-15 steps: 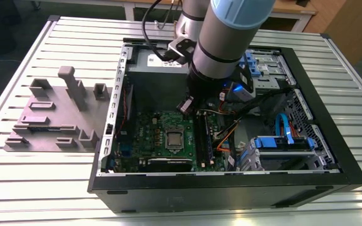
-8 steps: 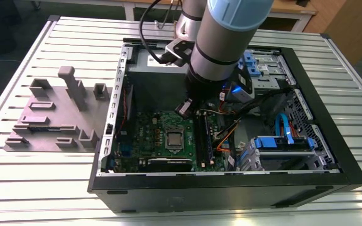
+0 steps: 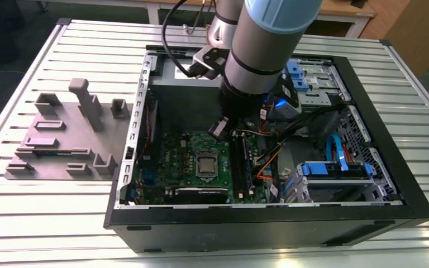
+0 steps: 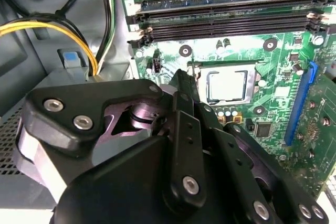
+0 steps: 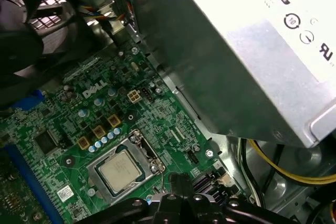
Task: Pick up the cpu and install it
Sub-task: 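Install the first cpu locking lever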
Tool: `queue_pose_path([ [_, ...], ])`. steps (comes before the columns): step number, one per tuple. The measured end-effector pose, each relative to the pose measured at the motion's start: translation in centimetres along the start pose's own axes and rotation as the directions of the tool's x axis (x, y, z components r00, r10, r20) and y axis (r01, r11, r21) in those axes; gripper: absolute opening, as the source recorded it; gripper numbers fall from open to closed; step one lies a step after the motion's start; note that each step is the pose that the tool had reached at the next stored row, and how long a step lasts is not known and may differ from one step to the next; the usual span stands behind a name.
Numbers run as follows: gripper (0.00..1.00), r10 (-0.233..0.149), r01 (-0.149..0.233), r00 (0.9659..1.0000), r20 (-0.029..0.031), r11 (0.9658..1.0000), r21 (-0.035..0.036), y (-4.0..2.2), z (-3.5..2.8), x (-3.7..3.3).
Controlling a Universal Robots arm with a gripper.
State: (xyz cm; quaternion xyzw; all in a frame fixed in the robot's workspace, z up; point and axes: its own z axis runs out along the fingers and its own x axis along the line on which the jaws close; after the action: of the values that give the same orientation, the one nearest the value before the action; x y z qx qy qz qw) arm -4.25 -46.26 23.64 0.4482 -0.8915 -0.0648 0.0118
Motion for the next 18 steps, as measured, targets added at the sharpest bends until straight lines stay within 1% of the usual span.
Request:
queue_pose_path([
  [16,0.11,-0.001,0.001,1.0,0.0005,1.0,0.0005,-0.02,-0.02,0.05],
  [17,0.11,-0.001,0.001,1.0,0.0004,1.0,0.0006,-0.02,-0.02,0.05],
  [18,0.11,-0.01,0.01,0.9999,-0.0008,0.9999,0.0002,-0.01,-0.02,0.06],
])
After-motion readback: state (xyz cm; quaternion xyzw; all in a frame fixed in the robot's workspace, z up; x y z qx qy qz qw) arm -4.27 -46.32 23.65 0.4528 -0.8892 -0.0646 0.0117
